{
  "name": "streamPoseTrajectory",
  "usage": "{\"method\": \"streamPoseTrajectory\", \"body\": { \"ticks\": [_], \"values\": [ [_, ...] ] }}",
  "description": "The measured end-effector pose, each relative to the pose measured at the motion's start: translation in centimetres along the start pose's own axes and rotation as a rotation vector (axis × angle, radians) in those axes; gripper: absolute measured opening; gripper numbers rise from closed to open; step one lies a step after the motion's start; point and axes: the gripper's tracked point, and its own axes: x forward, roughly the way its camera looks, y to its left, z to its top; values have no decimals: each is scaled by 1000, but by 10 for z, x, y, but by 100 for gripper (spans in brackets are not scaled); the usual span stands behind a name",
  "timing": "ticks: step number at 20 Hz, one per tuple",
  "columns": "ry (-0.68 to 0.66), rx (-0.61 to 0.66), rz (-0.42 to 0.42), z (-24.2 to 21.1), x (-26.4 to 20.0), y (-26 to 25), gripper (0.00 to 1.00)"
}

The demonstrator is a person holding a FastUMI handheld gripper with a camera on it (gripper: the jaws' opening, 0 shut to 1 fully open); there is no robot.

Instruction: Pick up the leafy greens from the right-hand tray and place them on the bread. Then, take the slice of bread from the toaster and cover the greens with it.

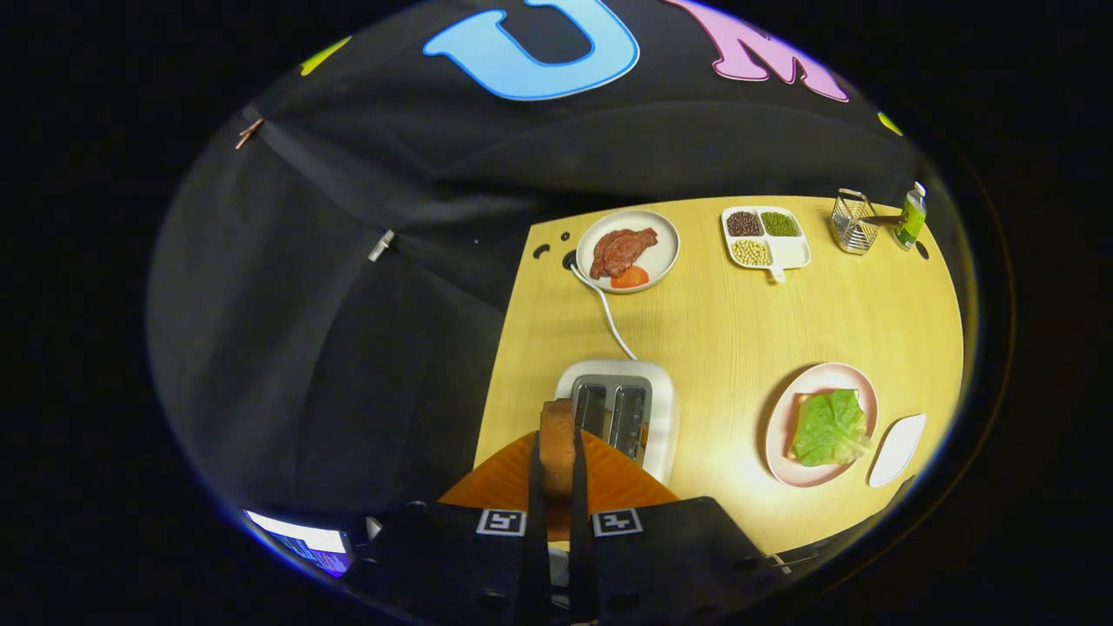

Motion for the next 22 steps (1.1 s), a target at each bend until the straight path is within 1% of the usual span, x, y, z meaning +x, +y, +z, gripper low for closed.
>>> {"method": "streamPoseTrajectory", "body": {
  "ticks": [2, 4, 8, 10, 13, 15, 19, 22],
  "values": [
    [-30, 10, 29, 12, -28, -10, 13],
    [-59, 15, 30, 21, -54, -32, 13],
    [-89, 27, -26, 23, -84, -104, 13],
    [-94, 26, -67, 19, -88, -144, 13],
    [-88, 43, -125, 7, -79, -204, 13],
    [-63, 72, -108, -5, -63, -228, 13],
    [-20, 86, -78, -27, -27, -261, 13],
    [15, 153, -65, -42, 4, -281, 13]
  ]
}}
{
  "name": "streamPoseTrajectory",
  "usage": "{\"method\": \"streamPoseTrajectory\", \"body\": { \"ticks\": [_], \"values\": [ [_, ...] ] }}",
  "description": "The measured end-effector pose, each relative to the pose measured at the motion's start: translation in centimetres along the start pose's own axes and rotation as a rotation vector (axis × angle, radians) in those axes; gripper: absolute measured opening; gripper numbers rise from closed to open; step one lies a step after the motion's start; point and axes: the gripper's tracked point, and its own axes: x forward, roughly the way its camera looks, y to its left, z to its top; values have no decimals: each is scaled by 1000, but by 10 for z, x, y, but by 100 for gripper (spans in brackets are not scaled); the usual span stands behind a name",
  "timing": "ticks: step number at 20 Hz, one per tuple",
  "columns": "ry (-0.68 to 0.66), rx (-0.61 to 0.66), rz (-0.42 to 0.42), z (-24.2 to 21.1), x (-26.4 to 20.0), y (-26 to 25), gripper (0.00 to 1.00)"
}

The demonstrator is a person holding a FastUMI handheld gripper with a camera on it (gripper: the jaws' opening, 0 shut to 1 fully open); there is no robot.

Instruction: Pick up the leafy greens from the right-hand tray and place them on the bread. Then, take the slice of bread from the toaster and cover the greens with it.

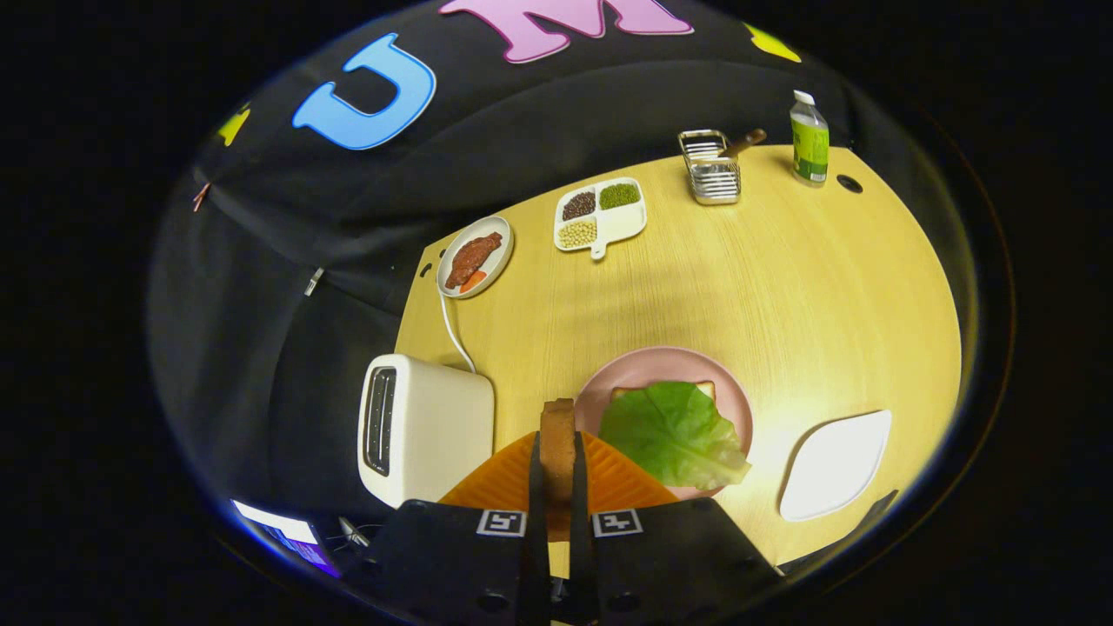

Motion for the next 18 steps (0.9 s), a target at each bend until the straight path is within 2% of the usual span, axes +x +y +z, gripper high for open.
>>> {"method": "streamPoseTrajectory", "body": {
  "ticks": [6, 14, 16, 18],
  "values": [
    [23, 94, 11, -1, 45, -41, 13],
    [5, -72, -146, -3, 63, -104, 17],
    [-9, -135, -192, -2, 64, -115, 30],
    [-10, -181, -226, -4, 64, -121, 39]
  ]
}}
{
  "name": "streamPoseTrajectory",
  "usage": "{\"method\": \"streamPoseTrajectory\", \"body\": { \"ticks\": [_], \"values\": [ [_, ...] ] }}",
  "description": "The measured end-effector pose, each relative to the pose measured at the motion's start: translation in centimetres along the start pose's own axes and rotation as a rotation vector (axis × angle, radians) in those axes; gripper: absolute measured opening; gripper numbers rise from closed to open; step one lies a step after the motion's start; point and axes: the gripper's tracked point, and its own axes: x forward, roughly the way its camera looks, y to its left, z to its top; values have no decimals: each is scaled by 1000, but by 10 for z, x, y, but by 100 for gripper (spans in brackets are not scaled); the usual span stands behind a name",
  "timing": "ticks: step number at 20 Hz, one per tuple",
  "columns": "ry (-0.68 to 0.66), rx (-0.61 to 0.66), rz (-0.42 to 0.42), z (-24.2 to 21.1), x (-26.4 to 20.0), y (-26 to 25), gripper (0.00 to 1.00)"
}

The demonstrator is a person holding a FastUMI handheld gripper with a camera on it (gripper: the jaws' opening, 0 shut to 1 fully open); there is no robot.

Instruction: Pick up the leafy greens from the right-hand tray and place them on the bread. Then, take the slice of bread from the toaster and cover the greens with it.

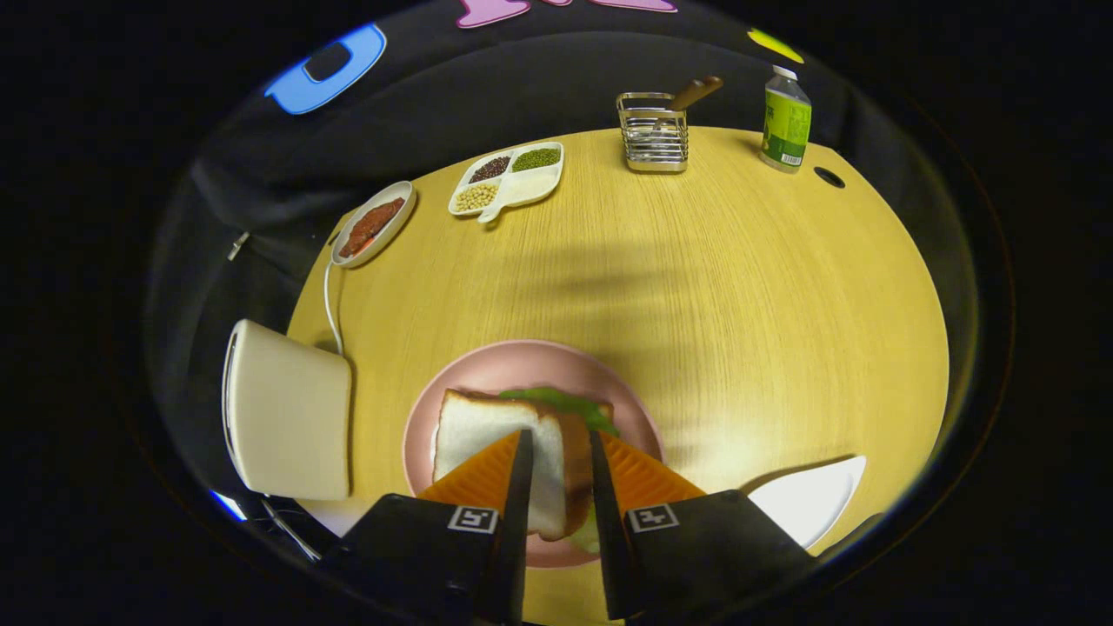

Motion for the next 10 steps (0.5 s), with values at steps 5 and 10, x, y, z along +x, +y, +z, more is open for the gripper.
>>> {"method": "streamPoseTrajectory", "body": {
  "ticks": [5, 10],
  "values": [
    [-18, -144, -90, -2, 2, -14, 63],
    [-59, -172, -121, 5, -9, -24, 99]
  ]
}}
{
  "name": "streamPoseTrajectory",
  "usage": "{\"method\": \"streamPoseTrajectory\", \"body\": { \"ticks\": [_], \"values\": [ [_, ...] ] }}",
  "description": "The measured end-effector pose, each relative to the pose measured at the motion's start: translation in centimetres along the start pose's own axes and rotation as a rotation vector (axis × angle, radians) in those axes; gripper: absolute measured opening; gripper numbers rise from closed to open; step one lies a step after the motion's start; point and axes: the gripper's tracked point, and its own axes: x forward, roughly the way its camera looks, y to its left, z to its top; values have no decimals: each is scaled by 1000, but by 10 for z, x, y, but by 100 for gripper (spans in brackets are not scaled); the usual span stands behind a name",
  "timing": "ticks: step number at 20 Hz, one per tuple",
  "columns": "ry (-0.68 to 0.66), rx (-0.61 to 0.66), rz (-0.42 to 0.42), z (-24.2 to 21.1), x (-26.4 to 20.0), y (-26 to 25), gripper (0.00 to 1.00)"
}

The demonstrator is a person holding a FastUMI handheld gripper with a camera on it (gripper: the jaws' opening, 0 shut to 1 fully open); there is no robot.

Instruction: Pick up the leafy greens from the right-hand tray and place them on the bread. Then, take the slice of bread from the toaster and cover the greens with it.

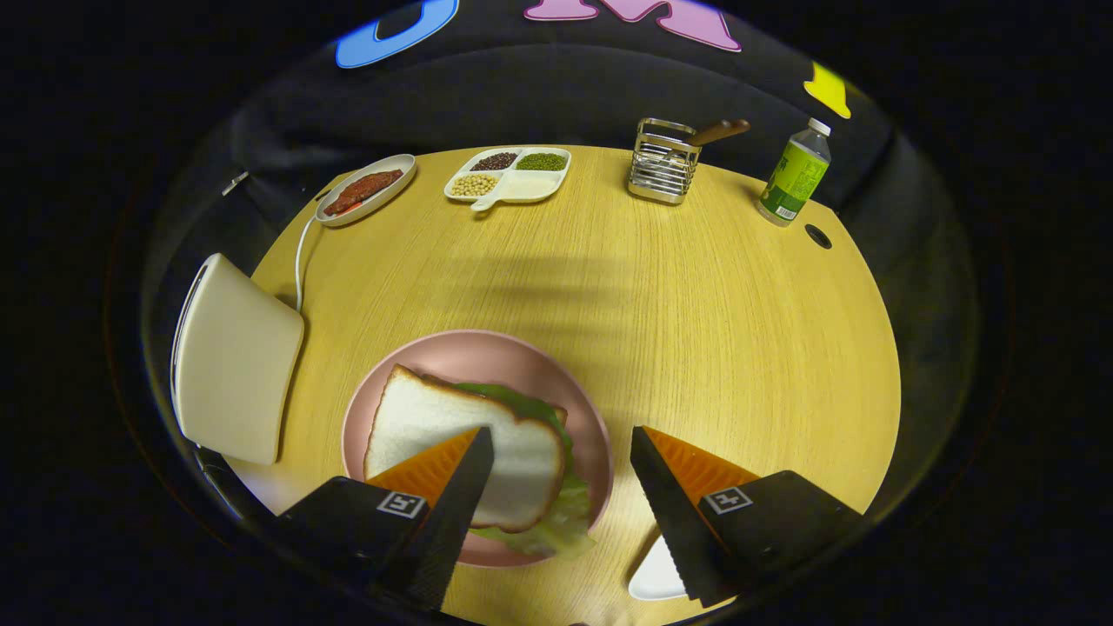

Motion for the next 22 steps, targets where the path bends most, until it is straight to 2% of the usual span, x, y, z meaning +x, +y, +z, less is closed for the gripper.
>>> {"method": "streamPoseTrajectory", "body": {
  "ticks": [6, 16, 22],
  "values": [
    [-149, 6, 21, 25, -41, 0, 100],
    [-469, 4, 117, 82, -185, 14, 99],
    [-617, -32, 146, 84, -264, 25, 99]
  ]
}}
